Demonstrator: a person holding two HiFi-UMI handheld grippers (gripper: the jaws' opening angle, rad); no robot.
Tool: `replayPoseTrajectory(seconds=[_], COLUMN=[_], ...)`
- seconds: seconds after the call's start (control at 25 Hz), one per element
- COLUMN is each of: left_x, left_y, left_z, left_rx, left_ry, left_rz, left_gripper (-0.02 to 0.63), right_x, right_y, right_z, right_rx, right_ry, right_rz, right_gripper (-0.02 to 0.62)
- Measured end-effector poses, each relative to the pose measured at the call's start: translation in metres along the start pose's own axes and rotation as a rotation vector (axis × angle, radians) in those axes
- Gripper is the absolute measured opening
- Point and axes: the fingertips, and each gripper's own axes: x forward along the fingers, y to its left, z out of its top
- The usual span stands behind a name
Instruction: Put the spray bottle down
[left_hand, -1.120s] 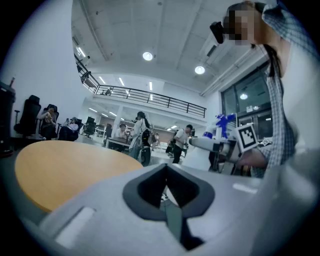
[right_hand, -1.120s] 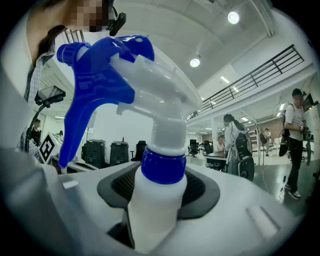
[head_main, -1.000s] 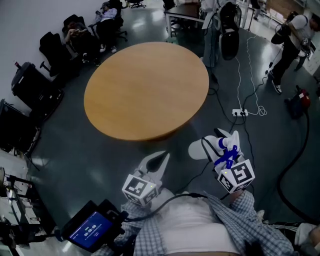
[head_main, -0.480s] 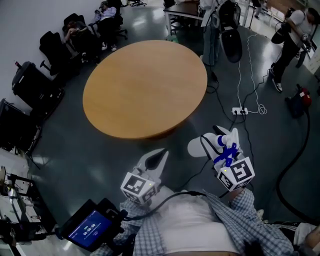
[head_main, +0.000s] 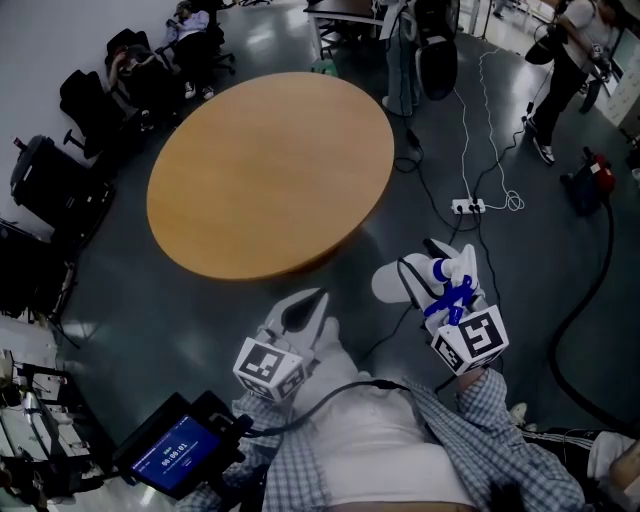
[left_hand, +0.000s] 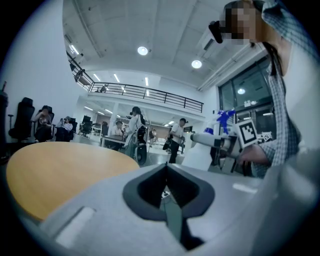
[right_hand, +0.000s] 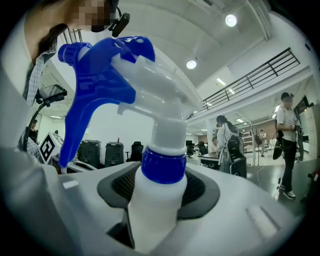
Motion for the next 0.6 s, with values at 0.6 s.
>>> replayPoseTrajectory(seconds=[0.6], left_x=[0.062], left_y=[0.076], left_z=[0.037], left_rx=[-0.015], left_ry=[-0.012], left_rz=[-0.061], left_gripper=[0.002], right_x=[0.083], right_y=[-0.072], right_z=[0.01], right_rx=[-0.047], right_ry=[0.013], right_rz=[-0.105], right_gripper=[0.212])
